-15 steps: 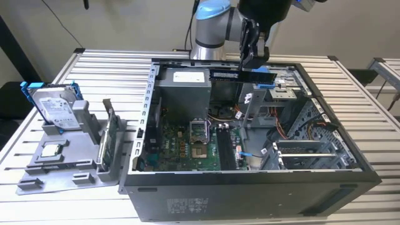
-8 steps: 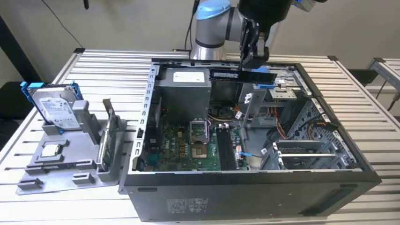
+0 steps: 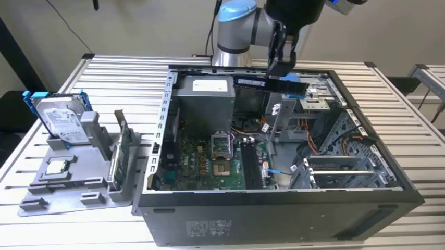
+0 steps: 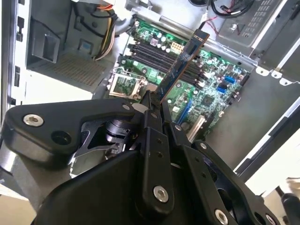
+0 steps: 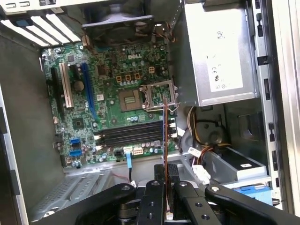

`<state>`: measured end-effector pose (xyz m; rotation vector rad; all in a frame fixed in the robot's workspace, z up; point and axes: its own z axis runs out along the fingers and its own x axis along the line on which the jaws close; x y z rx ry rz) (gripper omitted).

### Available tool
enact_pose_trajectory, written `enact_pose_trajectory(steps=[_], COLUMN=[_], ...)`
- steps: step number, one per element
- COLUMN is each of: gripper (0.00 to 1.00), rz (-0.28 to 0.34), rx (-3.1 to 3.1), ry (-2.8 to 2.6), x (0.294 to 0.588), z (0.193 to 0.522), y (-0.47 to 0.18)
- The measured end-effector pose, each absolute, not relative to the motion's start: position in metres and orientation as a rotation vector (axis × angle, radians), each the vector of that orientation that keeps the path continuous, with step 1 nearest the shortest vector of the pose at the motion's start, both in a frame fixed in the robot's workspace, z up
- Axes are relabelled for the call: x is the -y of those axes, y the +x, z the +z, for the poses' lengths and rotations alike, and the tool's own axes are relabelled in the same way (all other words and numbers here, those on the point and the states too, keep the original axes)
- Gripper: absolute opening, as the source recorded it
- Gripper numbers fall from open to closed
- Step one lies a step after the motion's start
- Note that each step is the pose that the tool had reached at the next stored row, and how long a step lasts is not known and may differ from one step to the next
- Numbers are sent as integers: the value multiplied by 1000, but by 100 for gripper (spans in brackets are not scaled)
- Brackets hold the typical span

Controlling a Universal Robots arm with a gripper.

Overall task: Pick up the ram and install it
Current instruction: 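Insert the ram into the slot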

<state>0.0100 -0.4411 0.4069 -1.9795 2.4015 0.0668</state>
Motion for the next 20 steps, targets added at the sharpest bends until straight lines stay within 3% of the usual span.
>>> enact_pose_trajectory(steps=[20], gripper=[15], rz=[61], rx=[-2611], ry=[-1686], x=[441], z=[407], y=[10])
